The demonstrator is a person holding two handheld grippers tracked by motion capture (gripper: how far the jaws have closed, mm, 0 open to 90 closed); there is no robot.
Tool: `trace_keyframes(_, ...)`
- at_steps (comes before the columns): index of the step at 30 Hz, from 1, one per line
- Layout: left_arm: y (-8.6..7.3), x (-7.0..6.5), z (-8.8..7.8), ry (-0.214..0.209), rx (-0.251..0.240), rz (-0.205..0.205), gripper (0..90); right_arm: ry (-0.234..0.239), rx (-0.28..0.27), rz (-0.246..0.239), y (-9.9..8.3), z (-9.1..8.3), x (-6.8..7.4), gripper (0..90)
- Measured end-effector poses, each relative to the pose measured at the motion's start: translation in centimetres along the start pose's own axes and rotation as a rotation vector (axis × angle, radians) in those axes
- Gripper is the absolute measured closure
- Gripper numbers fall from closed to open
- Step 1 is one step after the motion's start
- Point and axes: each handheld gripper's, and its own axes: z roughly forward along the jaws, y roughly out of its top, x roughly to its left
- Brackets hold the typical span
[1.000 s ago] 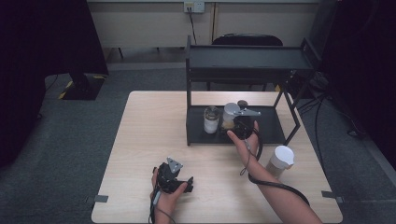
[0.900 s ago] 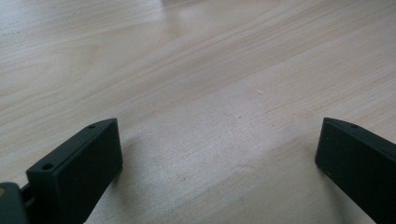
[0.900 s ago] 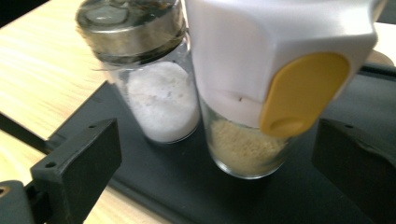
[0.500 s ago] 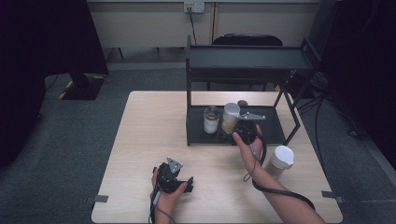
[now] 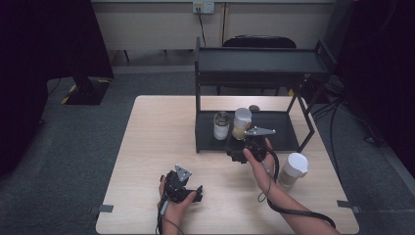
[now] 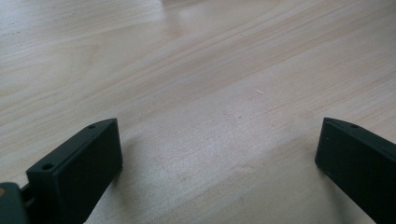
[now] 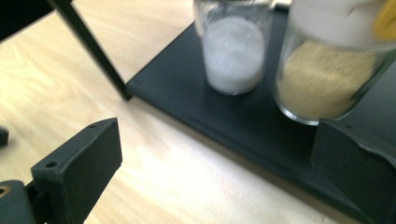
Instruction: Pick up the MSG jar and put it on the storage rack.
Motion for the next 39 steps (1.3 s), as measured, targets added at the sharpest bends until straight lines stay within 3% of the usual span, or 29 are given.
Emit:
trace_keyframes(6, 0.0, 0.0, 0.0, 0.0, 0.0, 0.0, 0.0, 0.027, 0.016, -0.047, -0.8, -0.4, 0.3, 0.8)
trace_keyframes(11, 0.0, 0.0, 0.0, 0.0, 0.0, 0.0, 0.0, 0.051, 0.031, -0.051, -1.2, -0.8, 0.2, 0.9)
trace_keyframes(27, 0.0, 0.0, 0.0, 0.0, 0.0, 0.0, 0.0, 0.129, 0.051, -0.039, -2.8, -2.7, -0.5, 1.1)
trace_keyframes(39, 0.0, 0.0, 0.0, 0.0, 0.0, 0.0, 0.0, 0.152, 0.054, -0.02, -4.3, -3.8, -1.2, 1.2)
